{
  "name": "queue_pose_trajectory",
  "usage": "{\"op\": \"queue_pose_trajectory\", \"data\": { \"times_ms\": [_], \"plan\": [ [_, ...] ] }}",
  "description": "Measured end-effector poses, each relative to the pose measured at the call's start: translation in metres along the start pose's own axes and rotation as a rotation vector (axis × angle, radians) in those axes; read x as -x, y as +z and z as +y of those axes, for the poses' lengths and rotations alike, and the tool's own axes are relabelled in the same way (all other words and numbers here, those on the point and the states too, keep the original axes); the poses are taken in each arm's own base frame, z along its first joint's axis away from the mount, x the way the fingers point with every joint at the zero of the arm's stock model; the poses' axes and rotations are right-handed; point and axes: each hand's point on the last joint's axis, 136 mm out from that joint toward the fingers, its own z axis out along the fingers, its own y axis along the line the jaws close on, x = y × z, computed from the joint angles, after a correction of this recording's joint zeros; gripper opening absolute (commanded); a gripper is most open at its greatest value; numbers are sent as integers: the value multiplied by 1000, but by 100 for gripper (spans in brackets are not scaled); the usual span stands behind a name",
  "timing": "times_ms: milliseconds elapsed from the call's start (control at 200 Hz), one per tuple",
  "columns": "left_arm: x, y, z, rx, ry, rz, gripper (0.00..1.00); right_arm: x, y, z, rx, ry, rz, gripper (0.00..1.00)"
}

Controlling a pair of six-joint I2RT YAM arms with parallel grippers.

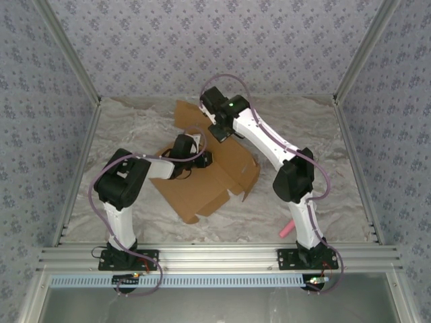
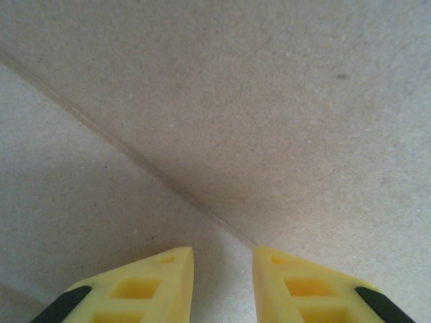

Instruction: Fold the paper box

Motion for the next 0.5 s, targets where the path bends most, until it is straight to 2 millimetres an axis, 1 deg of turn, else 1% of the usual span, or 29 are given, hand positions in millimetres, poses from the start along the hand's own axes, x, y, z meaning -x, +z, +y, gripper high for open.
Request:
{"op": "queue_pose_trajectory", "data": {
  "times_ms": [105, 240, 415, 500],
  "plan": [
    [0, -2, -1, -4, -1, -6, 37, 1, -1, -1, -17, -5, -4, 0],
    [4, -12, -4, 0, 2, -23, 41, 3, -1, -4, -34, -6, -13, 0],
    [11, -31, -10, 5, 15, -52, 43, 7, -1, -6, -47, -27, -28, 0],
    [13, -38, -9, 13, 13, -59, 42, 8, -1, -7, -55, -40, -30, 0]
  ]
}}
